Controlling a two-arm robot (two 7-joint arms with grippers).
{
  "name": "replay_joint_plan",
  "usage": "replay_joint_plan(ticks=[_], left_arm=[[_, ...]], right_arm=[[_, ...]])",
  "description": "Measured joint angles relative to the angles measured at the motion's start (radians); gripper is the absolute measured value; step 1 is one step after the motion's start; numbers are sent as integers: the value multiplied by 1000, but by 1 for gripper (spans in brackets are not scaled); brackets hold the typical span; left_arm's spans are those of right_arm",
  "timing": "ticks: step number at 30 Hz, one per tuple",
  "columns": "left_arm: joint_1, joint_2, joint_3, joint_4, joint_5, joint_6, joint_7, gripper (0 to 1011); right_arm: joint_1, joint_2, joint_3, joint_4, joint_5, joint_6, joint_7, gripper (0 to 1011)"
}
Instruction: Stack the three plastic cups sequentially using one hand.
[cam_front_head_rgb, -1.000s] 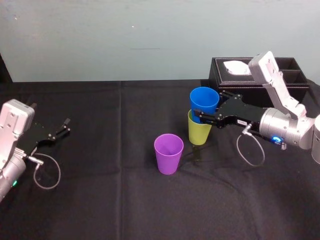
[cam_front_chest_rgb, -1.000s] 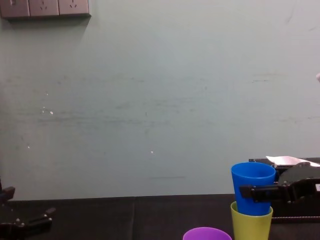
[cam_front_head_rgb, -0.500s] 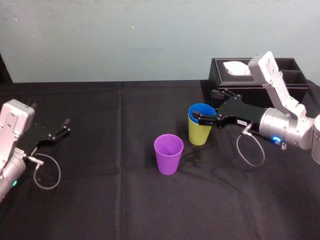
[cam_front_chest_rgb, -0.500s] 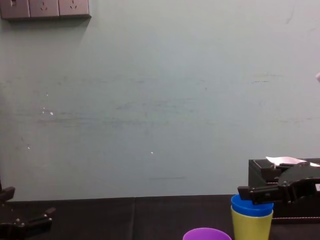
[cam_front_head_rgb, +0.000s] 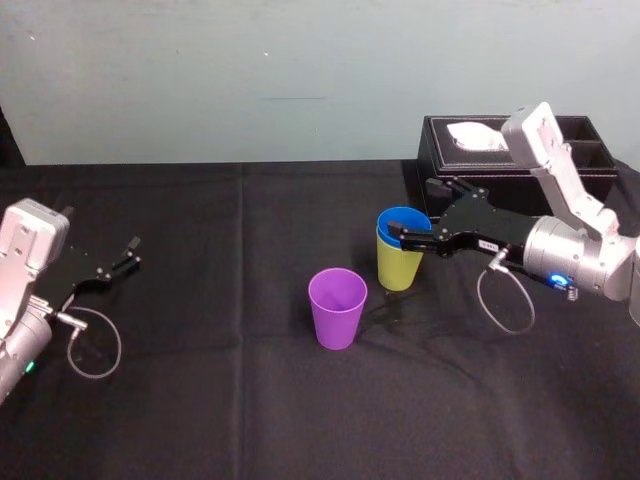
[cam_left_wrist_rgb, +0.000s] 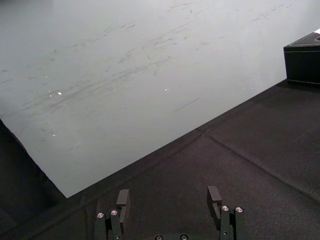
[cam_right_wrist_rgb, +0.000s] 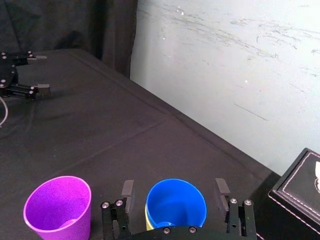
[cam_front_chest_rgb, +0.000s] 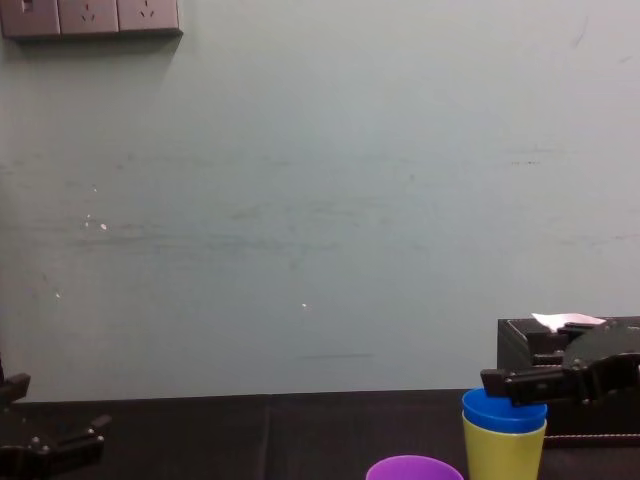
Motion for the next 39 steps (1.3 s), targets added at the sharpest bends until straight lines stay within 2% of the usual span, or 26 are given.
replay_joint_plan(ticks=[7,13,23,31,39], left_arm=[[0,0,0,0,0,0,0,1010],[0,0,0,0,0,0,0,1010],[0,0,0,0,0,0,0,1010],[0,0,0,0,0,0,0,1010],[0,0,0,0,0,0,0,1010]], right_arm=[[-50,33,24,-65,26,-4,-2,1000],[-136,88,60,-157,73,-27,11,1000],[-240,156,75,-243,104,-74,40,1000],[-269,169,51,-258,100,-91,55,1000],[-270,140,11,-219,79,-88,52,1000]])
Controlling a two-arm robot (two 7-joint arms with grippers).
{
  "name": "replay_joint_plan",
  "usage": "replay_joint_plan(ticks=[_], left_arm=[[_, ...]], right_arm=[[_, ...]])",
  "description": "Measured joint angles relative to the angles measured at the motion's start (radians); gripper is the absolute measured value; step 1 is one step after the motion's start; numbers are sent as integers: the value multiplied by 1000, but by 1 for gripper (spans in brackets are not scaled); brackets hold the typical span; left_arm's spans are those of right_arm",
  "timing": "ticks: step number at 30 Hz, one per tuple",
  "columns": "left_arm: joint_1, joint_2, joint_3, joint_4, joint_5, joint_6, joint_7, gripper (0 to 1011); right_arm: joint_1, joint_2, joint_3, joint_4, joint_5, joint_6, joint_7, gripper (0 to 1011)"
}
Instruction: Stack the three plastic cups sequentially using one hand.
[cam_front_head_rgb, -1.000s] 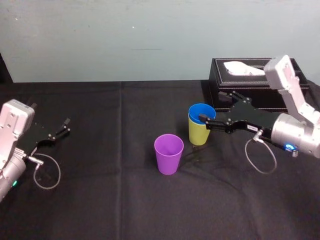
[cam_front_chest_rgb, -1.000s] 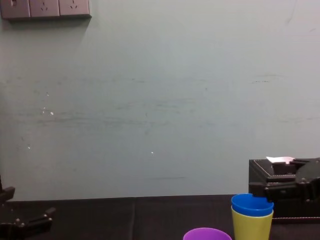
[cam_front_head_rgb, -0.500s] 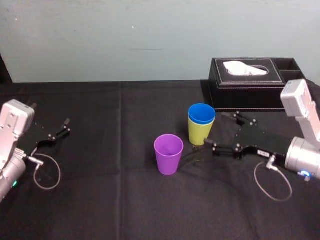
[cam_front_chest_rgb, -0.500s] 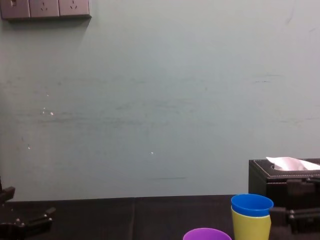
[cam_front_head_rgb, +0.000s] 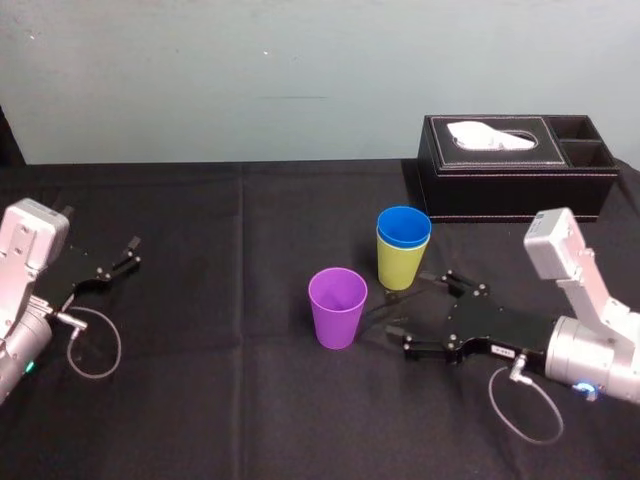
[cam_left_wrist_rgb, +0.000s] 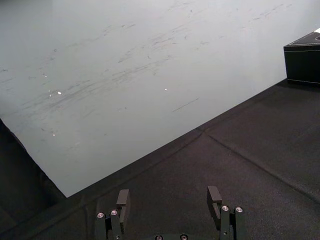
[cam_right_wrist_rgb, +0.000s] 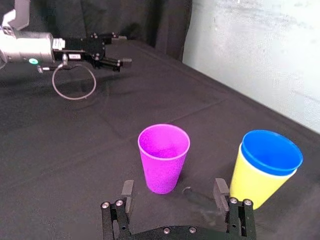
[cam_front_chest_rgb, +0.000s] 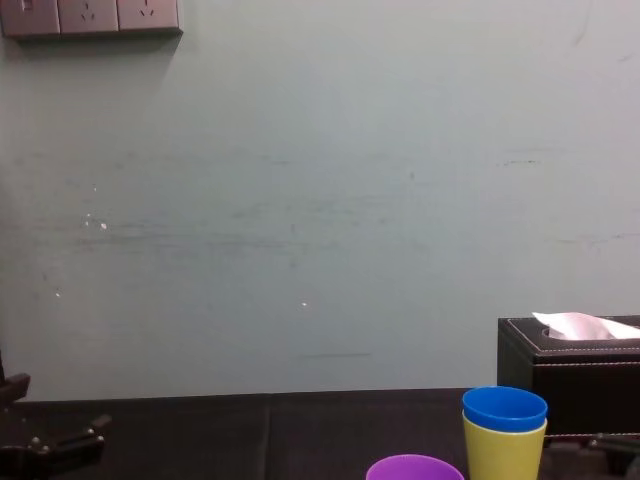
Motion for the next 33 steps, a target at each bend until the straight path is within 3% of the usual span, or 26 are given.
replay_joint_plan(ticks=[11,33], left_arm=[[0,0,0,0,0,0,0,1010],[0,0,0,0,0,0,0,1010]], right_arm=[[26,-45,-42,56,-25,10,-2,1000],[84,-101,-76,139,-41,11,7,1000]])
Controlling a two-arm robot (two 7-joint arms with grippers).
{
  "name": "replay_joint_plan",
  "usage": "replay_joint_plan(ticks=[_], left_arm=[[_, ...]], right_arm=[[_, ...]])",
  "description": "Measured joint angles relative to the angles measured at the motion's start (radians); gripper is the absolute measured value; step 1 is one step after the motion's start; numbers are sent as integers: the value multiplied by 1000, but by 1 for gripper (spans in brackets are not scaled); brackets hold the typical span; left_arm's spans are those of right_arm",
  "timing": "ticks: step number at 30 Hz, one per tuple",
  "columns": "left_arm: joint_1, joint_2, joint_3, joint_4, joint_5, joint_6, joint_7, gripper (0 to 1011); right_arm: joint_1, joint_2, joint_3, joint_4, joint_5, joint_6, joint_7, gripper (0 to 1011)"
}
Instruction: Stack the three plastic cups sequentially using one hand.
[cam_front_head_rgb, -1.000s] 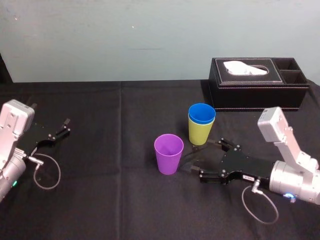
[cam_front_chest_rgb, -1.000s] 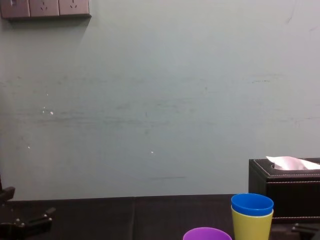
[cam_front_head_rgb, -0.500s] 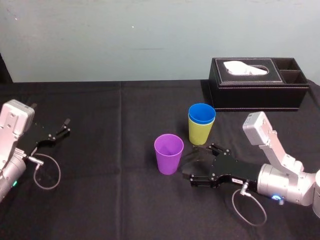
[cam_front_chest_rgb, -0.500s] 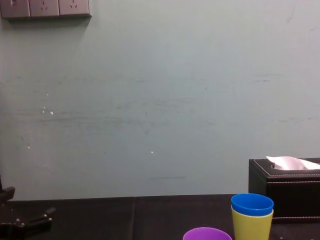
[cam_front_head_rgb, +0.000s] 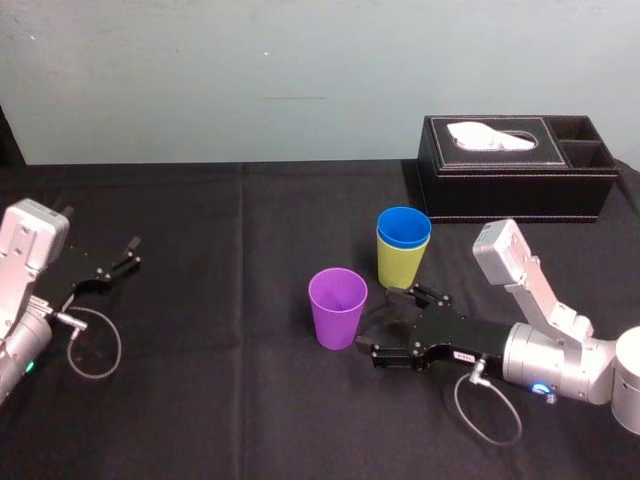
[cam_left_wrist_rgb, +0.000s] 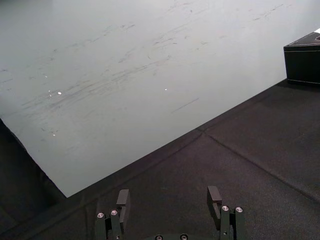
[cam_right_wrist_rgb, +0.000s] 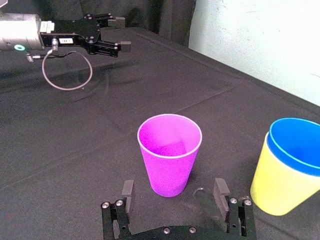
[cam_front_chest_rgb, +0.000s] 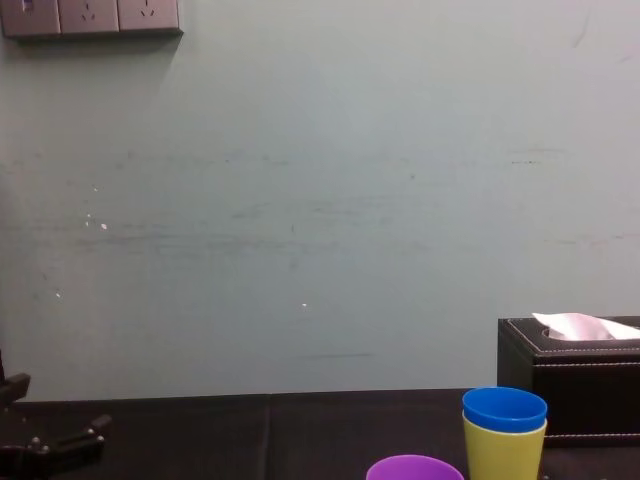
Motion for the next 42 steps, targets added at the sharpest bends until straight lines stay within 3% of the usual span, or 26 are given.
replay_joint_plan(ticks=[42], left_arm=[[0,0,0,0,0,0,0,1010]], right_arm=[[87,-62,-55,79,-25,10,20,1000]])
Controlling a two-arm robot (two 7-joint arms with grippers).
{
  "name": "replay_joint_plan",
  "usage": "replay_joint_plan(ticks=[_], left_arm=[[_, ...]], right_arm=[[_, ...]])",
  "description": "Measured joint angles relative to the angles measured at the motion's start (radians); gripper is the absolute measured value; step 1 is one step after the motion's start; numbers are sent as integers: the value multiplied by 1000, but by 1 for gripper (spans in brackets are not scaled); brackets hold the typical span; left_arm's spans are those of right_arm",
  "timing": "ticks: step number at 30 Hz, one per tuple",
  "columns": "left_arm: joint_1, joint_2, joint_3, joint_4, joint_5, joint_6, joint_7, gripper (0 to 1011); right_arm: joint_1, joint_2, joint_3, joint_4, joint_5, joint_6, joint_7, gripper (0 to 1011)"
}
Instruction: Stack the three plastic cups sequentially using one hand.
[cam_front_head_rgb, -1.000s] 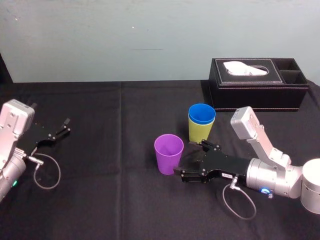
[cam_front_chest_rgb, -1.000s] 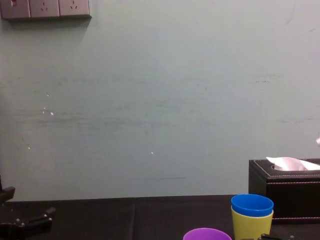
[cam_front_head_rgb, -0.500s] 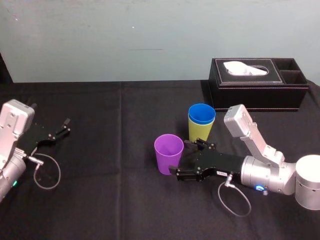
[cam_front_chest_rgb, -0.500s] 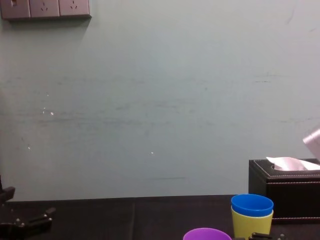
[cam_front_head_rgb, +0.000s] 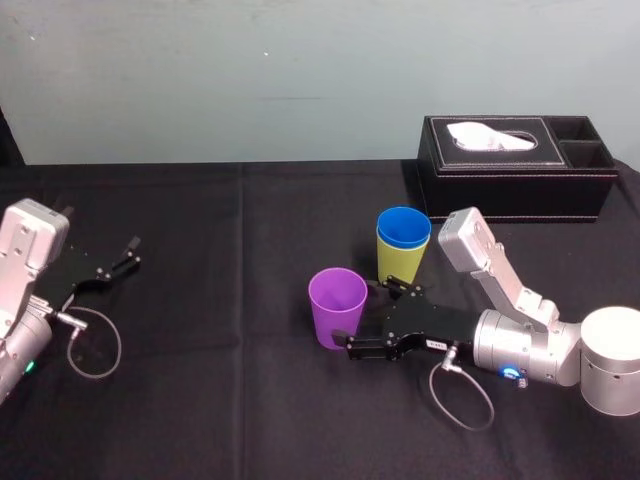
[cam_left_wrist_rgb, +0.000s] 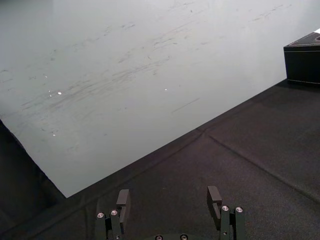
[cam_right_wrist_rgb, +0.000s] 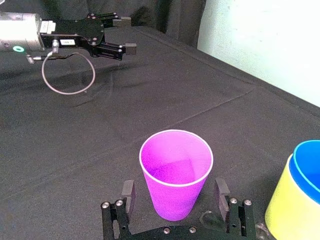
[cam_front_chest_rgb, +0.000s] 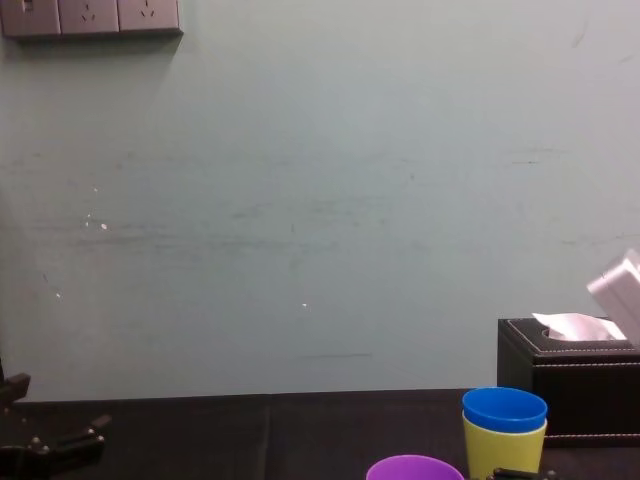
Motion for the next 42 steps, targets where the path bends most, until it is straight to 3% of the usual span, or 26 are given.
replay_joint_plan(ticks=[18,33,41,42], left_arm=[[0,0,0,0,0,0,0,1010],[0,0,0,0,0,0,0,1010],[0,0,0,0,0,0,0,1010],[0,0,0,0,0,0,0,1010]], right_arm=[[41,-40,-15,65,-12,-3,1,1000],[51,-50,-16,73,-10,-10,7,1000],[50,-49,-16,72,-10,-9,7,863],[50,-49,-16,72,-10,-9,7,805]])
